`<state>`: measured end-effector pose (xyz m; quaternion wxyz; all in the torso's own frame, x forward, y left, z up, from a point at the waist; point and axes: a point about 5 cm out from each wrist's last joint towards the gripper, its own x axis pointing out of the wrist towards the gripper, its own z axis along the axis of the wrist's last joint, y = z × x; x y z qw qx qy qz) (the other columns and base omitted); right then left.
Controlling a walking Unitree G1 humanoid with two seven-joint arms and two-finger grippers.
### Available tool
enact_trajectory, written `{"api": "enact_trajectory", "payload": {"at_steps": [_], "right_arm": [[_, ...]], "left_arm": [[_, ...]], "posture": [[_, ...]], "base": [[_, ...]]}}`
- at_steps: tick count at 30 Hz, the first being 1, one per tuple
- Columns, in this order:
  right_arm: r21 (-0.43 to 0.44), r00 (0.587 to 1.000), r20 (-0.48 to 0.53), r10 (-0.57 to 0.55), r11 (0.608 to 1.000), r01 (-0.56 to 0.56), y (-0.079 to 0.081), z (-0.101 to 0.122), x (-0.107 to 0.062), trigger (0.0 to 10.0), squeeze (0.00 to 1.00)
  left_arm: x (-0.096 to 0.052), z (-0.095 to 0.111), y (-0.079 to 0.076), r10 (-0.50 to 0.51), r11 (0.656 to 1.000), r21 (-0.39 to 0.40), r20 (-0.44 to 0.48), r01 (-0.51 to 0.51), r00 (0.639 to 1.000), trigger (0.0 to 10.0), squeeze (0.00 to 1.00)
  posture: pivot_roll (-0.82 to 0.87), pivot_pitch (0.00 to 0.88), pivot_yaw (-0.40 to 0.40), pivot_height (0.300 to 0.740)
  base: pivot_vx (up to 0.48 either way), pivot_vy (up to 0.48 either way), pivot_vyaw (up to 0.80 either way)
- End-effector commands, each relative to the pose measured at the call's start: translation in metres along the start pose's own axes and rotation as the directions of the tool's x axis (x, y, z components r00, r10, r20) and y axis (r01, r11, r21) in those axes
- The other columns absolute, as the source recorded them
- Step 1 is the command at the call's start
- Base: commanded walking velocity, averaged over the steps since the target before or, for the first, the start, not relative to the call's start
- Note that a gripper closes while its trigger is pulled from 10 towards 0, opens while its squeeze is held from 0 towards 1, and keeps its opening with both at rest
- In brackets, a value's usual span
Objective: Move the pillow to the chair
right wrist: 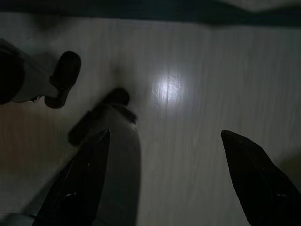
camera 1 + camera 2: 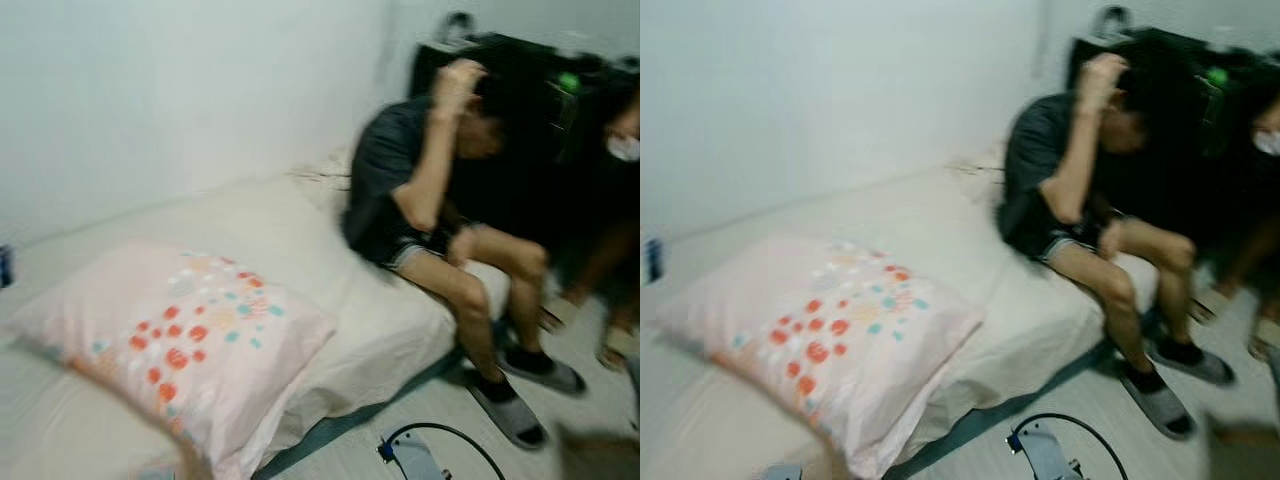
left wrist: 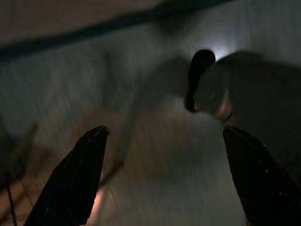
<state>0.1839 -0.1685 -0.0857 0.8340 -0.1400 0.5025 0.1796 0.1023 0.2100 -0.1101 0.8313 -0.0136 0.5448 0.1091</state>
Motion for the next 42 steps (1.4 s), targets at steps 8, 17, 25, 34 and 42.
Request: {"api": "enact_trajectory", "payload": {"at_steps": [8,17,25,34,42], "right_arm": [[0.010,1.000,-0.006,0.013,1.000,-0.013,0.004,-0.006,0.000,10.0,0.00],[0.017,1.000,-0.008,0.017,1.000,-0.016,0.007,-0.007,0.001,10.0,0.00],[0.020,1.000,-0.006,0.019,1.000,-0.019,0.009,-0.007,0.001,10.0,0.00],[0.001,1.000,-0.009,-0.015,1.000,0.015,0.006,-0.007,0.001,10.0,0.00],[0.059,0.991,0.029,-0.128,0.990,0.126,-0.008,0.004,-0.001,10.0,0.00]], "left_arm": [[0.000,-0.004,-0.002,-0.014,1.000,0.015,-0.019,0.014,1.000,10.0,0.00],[0.000,-0.003,-0.004,-0.022,1.000,0.017,-0.019,0.023,1.000,10.0,0.00],[0.000,-0.003,-0.005,-0.030,0.999,0.017,-0.020,0.031,0.999,10.0,0.00],[0.000,0.003,-0.012,-0.080,0.996,0.031,0.021,0.080,0.997,10.0,0.00],[0.000,0.017,-0.035,-0.192,0.976,0.123,0.088,0.180,0.977,10.0,0.00]], "posture": [[0.00,0.040,-0.041,0.740],[0.00,0.044,-0.040,0.740],[-0.01,0.043,-0.036,0.740],[-0.01,0.049,-0.032,0.740],[-0.02,0.058,-0.033,0.740]], "base": [[0.000,0.000,0.77],[0.000,0.000,0.77],[0.000,0.000,0.77],[0.000,0.000,0.77],[0.000,0.000,0.56]]}}
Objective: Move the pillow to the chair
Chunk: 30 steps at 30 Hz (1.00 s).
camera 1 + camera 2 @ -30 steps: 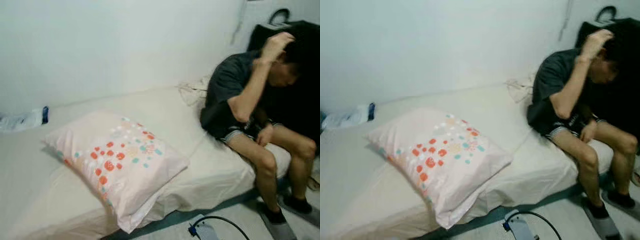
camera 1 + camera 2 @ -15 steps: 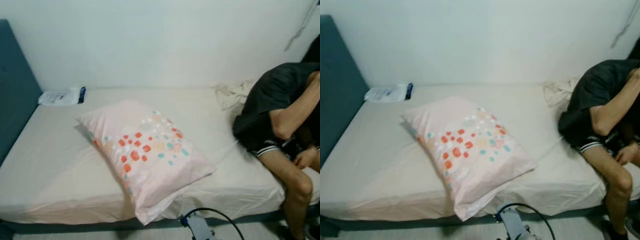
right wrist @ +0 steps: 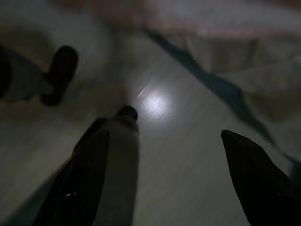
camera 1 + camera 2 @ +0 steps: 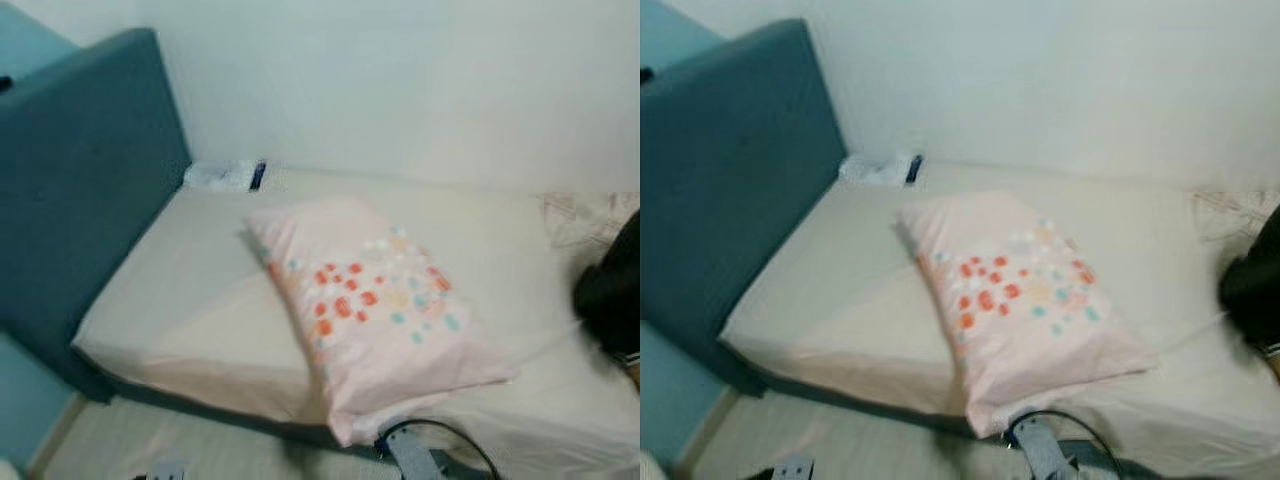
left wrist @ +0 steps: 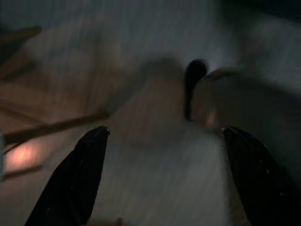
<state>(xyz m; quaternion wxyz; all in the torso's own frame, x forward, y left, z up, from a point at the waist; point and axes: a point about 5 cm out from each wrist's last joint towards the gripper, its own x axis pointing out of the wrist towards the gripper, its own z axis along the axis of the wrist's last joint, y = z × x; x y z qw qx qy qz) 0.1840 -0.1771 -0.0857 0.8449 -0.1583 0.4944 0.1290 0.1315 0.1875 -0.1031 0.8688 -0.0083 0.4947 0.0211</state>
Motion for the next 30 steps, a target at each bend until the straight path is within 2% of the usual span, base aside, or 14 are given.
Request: {"api": "enact_trajectory", "payload": {"at_steps": [1,7,8,9,10,15,22,28,30], "right_arm": [[0.055,0.999,0.042,-0.033,0.998,0.031,-0.003,0.012,0.001,10.0,0.00],[0.165,0.976,0.186,-0.114,0.983,0.084,-0.021,0.055,-0.001,10.0,0.00],[0.169,0.962,0.239,-0.130,0.981,0.091,-0.027,0.073,-0.003,10.0,0.00],[0.169,0.962,0.239,-0.130,0.981,0.091,-0.027,0.073,-0.003,10.0,0.00],[0.171,0.953,0.270,-0.139,0.981,0.095,-0.030,0.084,-0.004,10.0,0.00],[0.158,0.929,0.344,-0.138,0.984,0.088,-0.032,0.110,-0.008,10.0,0.00],[0.141,0.917,0.382,-0.113,0.988,0.063,-0.021,0.121,-0.009,10.0,0.00],[0.134,0.920,0.381,-0.094,0.990,0.046,-0.017,0.120,-0.008,10.0,0.00],[0.129,0.923,0.376,-0.084,0.991,0.038,-0.015,0.118,-0.007,10.0,0.00]], "left_arm": [[0.000,-0.006,-0.011,-0.049,0.999,0.021,-0.017,0.049,0.999,10.0,0.00],[0.001,-0.003,-0.016,-0.079,0.994,0.077,-0.019,0.080,0.997,10.0,0.00],[0.001,-0.003,-0.015,-0.078,0.993,0.089,-0.025,0.080,0.997,10.0,0.00],[0.001,-0.003,-0.015,-0.078,0.993,0.089,-0.025,0.080,0.997,10.0,0.00],[0.000,-0.004,-0.014,-0.077,0.993,0.091,-0.028,0.079,0.997,10.0,0.00],[0.000,-0.006,-0.010,-0.058,0.995,0.078,-0.037,0.061,0.998,10.0,0.00],[-0.001,-0.010,-0.011,-0.057,0.997,0.044,-0.044,0.059,0.997,10.0,0.00],[-0.002,-0.013,-0.014,-0.069,0.997,0.041,-0.052,0.071,0.996,10.0,0.00],[-0.002,-0.013,-0.014,-0.068,0.997,0.039,-0.054,0.070,0.996,10.0,0.00]], "posture": [[-0.02,0.058,-0.034,0.740],[-0.04,0.053,-0.033,0.740],[-0.04,0.048,-0.034,0.740],[-0.04,0.048,-0.034,0.740],[-0.04,0.047,-0.035,0.740],[-0.04,0.040,-0.039,0.740],[-0.04,0.040,-0.044,0.740],[-0.04,0.046,-0.042,0.740],[-0.04,0.047,-0.042,0.740]], "base": [[0.000,0.000,0.00],[0.000,0.000,0.00],[0.000,-0.472,0.00],[0.000,-0.472,0.00],[0.000,-0.472,0.00],[0.000,-0.443,0.00],[0.000,-0.047,0.00],[0.000,0.000,0.00],[0.000,-0.469,0.00]]}}
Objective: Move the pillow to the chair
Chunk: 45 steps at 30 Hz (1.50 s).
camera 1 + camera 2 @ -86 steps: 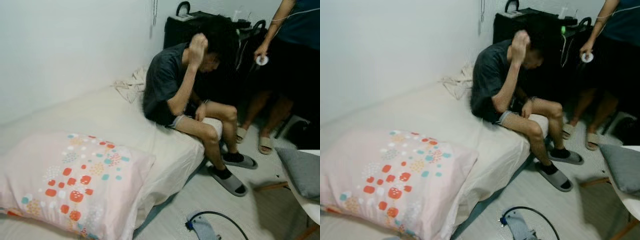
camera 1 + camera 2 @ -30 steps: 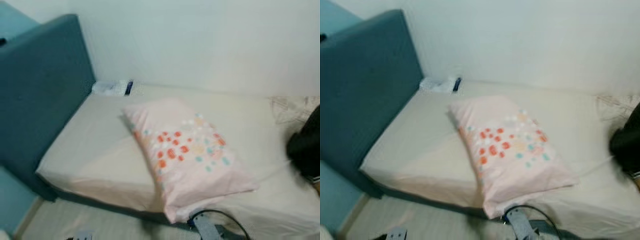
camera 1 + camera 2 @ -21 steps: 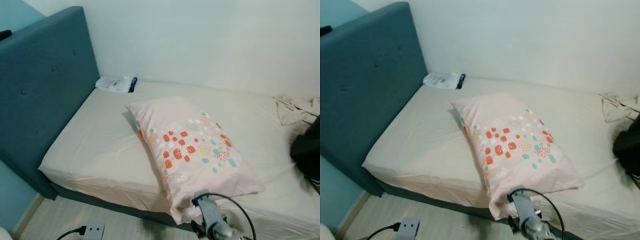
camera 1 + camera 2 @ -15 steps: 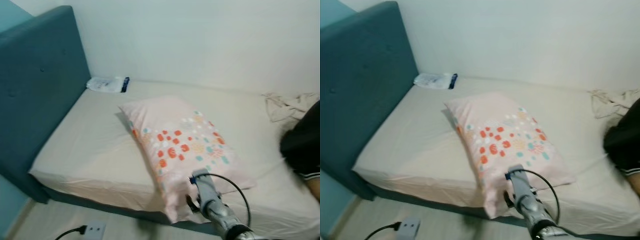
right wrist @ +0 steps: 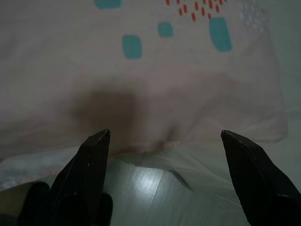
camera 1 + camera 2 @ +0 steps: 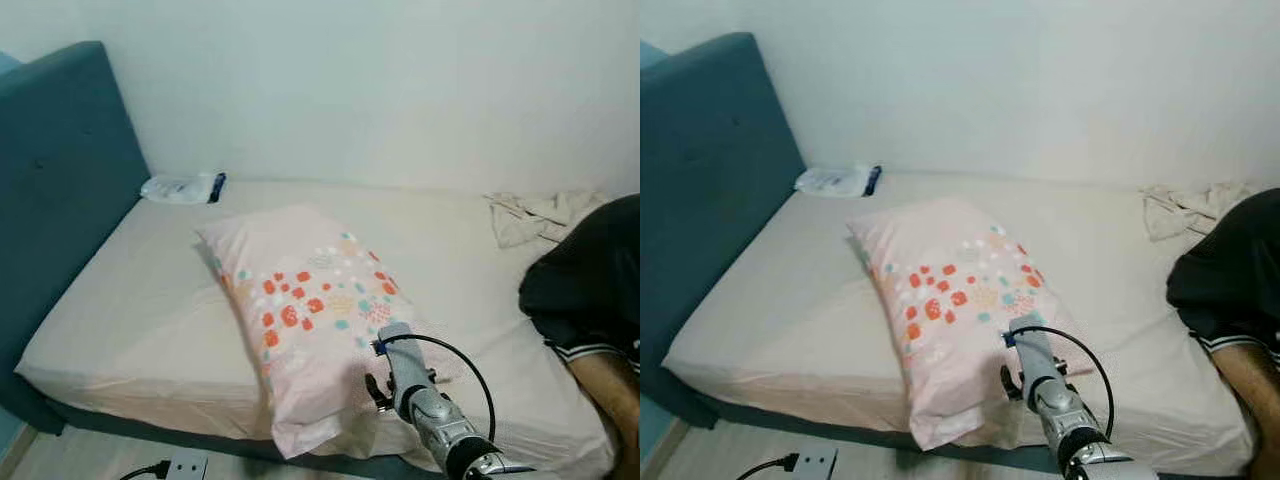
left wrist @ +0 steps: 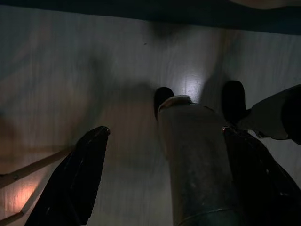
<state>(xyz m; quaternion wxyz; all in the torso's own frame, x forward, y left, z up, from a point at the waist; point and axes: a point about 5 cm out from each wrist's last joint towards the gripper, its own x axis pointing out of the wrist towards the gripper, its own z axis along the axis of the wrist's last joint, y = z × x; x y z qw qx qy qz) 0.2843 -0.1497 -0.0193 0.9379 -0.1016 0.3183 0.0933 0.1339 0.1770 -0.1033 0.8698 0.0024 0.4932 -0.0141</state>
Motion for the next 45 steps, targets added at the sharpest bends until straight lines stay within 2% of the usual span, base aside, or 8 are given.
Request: {"api": "enact_trajectory", "payload": {"at_steps": [1,5,10,18,24,31,37,45], "right_arm": [[0.007,0.999,-0.014,0.032,0.999,-0.032,0.008,-0.006,-0.001,10.0,0.00],[-0.003,0.998,-0.020,0.056,0.998,-0.056,0.013,-0.009,-0.001,10.0,0.00],[0.001,0.996,-0.017,0.083,0.997,-0.083,0.017,-0.009,-0.001,10.0,0.00],[0.092,0.981,0.073,0.182,0.978,-0.188,0.028,0.009,0.001,10.0,0.00],[0.104,0.973,0.099,0.208,0.970,-0.218,0.032,0.015,0.002,10.0,0.00],[0.125,0.965,0.119,0.232,0.961,-0.246,0.035,0.018,0.002,10.0,0.00],[0.207,0.938,0.149,0.312,0.918,-0.338,0.043,0.025,0.002,10.0,0.00],[0.227,0.909,0.180,0.377,0.883,-0.411,0.053,0.039,0.003,10.0,0.00]], "left_arm": [[-0.003,-0.016,-0.004,-0.017,1.000,-0.008,-0.060,0.016,0.998,10.0,0.00],[-0.003,-0.016,-0.001,0.004,1.000,-0.023,-0.057,-0.006,0.998,10.0,0.00],[-0.003,-0.015,0.002,0.029,0.998,-0.047,-0.053,-0.032,0.998,10.0,0.00],[-0.003,-0.014,0.002,0.036,0.997,-0.072,-0.051,-0.040,0.998,10.0,0.00],[-0.002,-0.013,0.001,0.027,0.997,-0.070,-0.051,-0.030,0.998,10.0,0.00],[-0.003,-0.013,0.001,0.029,0.997,-0.071,-0.050,-0.032,0.998,10.0,0.00],[-0.003,-0.016,0.003,0.047,0.995,-0.084,-0.060,-0.052,0.997,10.0,0.00],[-0.004,-0.018,0.003,0.047,0.995,-0.081,-0.064,-0.052,0.997,10.0,0.00]], "posture": [[-0.04,0.048,-0.041,0.740],[-0.04,0.048,-0.042,0.740],[-0.05,0.049,-0.042,0.740],[-0.05,0.052,-0.040,0.740],[-0.05,0.054,-0.042,0.740],[-0.05,0.057,-0.041,0.740],[-0.05,0.064,-0.041,0.740],[-0.05,0.063,-0.043,0.740]], "base": [[0.000,-0.469,0.00],[0.000,-0.471,0.00],[0.000,0.000,0.00],[0.000,0.000,0.00],[0.000,0.000,0.00],[0.336,0.000,0.00],[0.210,0.000,0.00],[0.000,0.000,0.00]]}}
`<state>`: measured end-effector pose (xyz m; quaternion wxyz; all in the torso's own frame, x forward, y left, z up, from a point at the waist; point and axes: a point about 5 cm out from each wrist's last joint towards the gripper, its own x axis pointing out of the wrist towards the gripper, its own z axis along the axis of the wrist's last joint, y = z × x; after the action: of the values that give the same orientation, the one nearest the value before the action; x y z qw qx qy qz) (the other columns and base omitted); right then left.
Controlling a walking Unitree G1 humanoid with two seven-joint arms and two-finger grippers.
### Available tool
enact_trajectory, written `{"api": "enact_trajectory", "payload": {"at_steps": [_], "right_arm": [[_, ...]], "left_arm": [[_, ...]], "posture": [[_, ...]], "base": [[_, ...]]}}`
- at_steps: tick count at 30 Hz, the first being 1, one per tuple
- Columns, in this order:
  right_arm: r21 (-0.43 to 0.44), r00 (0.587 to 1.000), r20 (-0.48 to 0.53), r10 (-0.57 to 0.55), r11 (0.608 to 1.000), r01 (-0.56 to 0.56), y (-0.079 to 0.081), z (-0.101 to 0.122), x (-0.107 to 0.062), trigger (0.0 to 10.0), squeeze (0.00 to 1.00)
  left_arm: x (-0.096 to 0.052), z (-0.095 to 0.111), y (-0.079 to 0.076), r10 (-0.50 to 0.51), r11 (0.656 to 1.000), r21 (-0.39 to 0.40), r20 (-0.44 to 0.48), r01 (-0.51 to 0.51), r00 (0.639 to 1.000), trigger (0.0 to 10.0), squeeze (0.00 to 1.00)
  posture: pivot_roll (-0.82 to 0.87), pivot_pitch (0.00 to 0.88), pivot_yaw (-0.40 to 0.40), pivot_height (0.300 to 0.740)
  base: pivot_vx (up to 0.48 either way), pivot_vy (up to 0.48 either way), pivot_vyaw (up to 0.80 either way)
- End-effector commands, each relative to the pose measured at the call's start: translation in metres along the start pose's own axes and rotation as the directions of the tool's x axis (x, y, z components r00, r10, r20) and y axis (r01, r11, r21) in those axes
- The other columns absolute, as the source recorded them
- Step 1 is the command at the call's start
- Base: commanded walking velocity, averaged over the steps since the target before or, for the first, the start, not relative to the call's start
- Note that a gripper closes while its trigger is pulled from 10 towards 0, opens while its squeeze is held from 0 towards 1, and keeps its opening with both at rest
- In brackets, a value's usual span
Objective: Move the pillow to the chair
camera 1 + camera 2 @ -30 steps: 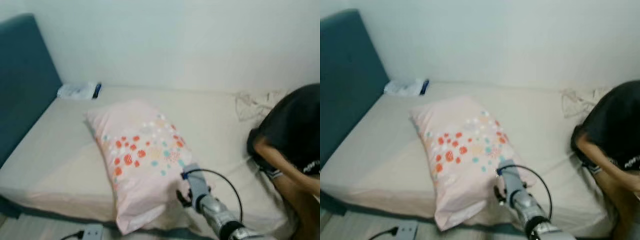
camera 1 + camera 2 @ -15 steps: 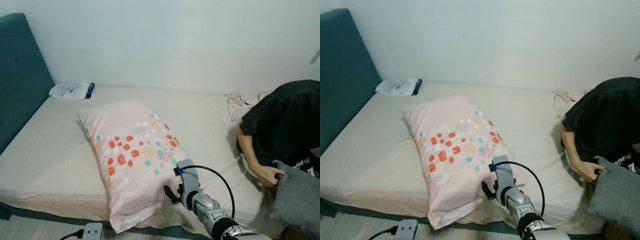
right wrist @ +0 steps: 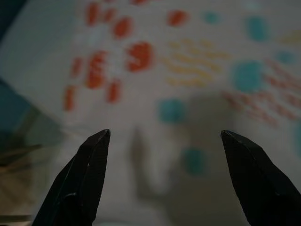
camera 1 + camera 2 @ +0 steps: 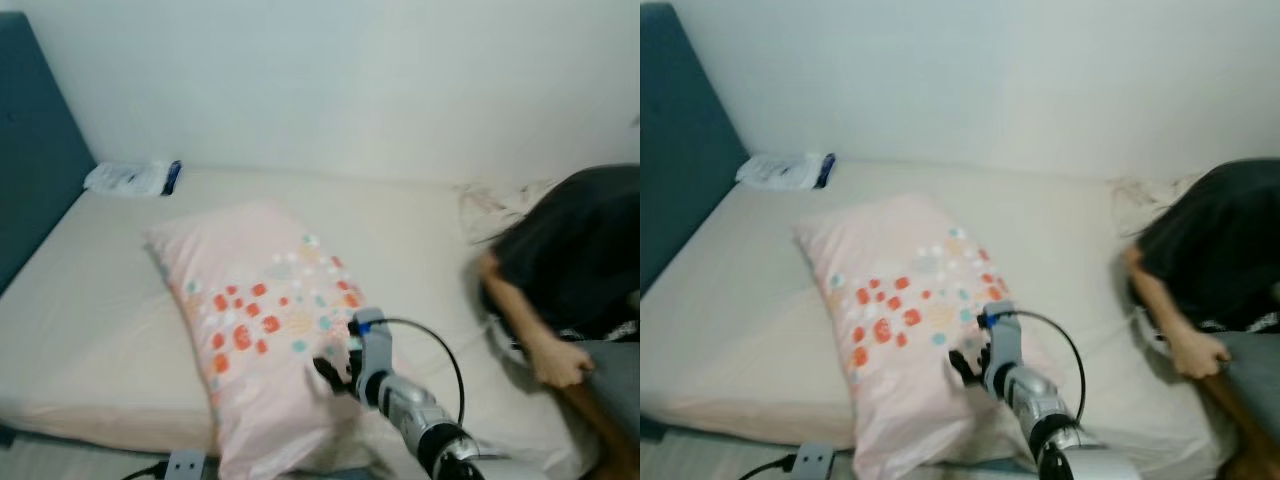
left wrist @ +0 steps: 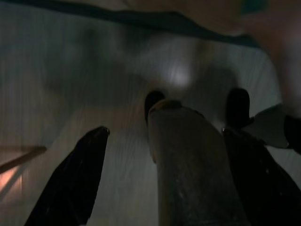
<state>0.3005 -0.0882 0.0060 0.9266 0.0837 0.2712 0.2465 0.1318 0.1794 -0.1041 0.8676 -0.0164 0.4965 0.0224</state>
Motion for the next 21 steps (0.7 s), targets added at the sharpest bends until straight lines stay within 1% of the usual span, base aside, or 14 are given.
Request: {"api": "enact_trajectory", "payload": {"at_steps": [1,7,13,17,21], "right_arm": [[0.026,1.000,-0.012,0.006,1.000,-0.006,0.0006,-0.0051,-0.0009,10.0,0.00],[0.031,0.999,-0.009,0.031,0.999,-0.030,0.0027,-0.0040,-0.0003,10.0,0.00],[0.026,0.999,-0.020,0.031,0.999,-0.031,0.0017,-0.0068,-0.0013,10.0,0.00],[0.035,0.999,-0.036,-0.003,0.999,0.004,-0.0022,-0.0089,-0.0026,10.0,0.00],[0.081,1.000,-0.022,-0.005,0.997,0.007,-0.0032,-0.0069,-0.0025,10.0,0.00]], "left_arm": [[-0.0032,-0.0152,0.0021,0.006,1.000,-0.013,-0.054,-0.007,0.998,10.0,0.00],[-0.0033,-0.0152,0.0031,0.010,1.000,-0.015,-0.053,-0.010,0.999,10.0,0.00],[-0.0034,-0.0153,0.0035,0.009,1.000,-0.013,-0.051,-0.009,0.999,10.0,0.00],[-0.0035,-0.0160,0.0031,0.010,1.000,-0.012,-0.055,-0.011,0.998,10.0,0.00],[-0.0036,-0.0166,0.0028,0.013,1.000,-0.008,-0.055,-0.013,0.998,10.0,0.00]], "posture": [[-0.05,0.063,-0.043,0.740],[-0.05,0.057,-0.049,0.740],[-0.05,0.056,-0.047,0.740],[-0.05,0.062,-0.044,0.740],[-0.05,0.072,-0.038,0.720]], "base": [[0.000,0.000,0.00],[0.000,0.000,0.00],[0.000,0.000,0.00],[0.000,0.000,0.00],[0.000,0.000,0.00]]}}
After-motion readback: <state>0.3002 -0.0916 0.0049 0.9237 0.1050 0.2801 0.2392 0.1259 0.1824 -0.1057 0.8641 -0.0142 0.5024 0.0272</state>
